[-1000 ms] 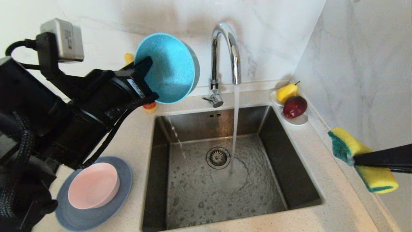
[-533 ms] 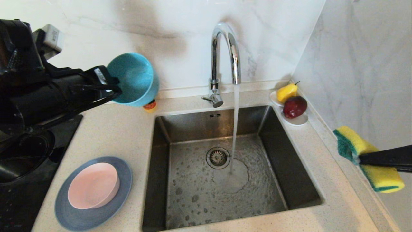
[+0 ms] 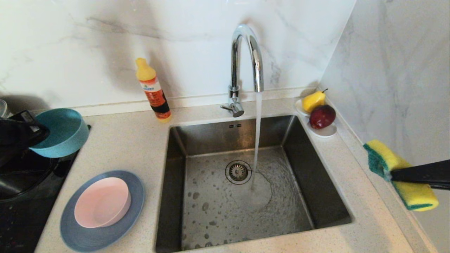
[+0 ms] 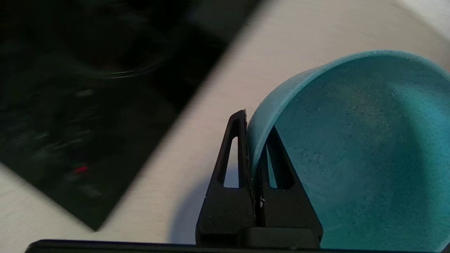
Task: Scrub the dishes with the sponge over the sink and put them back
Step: Place the bowl on the table
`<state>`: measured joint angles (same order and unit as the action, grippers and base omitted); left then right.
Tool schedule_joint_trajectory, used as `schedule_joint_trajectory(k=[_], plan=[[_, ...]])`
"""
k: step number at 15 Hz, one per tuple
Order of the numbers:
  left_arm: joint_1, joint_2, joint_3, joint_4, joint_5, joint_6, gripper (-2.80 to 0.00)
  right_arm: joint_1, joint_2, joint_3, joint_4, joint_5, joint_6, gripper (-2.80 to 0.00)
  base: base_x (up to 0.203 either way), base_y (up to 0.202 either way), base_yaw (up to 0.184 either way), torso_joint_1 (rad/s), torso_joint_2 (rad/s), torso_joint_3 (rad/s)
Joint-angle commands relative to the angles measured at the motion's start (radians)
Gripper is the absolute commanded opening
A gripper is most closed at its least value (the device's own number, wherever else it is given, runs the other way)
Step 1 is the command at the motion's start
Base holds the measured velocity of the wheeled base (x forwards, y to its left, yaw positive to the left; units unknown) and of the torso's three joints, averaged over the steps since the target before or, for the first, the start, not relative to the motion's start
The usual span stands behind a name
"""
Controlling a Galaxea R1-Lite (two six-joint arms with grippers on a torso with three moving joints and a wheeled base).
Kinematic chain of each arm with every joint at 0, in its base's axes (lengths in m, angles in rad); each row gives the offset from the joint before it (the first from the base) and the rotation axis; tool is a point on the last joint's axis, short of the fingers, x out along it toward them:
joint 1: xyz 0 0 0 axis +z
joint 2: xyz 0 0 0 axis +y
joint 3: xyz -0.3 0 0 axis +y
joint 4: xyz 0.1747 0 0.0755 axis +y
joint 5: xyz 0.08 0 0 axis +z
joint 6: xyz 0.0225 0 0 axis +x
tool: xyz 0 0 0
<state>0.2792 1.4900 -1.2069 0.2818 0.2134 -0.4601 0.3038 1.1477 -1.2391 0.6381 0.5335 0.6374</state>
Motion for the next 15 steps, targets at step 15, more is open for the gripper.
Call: schedule_joint_trajectory(k=[15], plan=[[0.317, 0.508, -0.150, -0.171, -0.081, -0.123, -2.80, 0.001, -0.016, 0.041, -0.035, 0.074, 0.013, -2.80, 0.000, 0.000, 0.000, 0.000, 0.00, 0.000]])
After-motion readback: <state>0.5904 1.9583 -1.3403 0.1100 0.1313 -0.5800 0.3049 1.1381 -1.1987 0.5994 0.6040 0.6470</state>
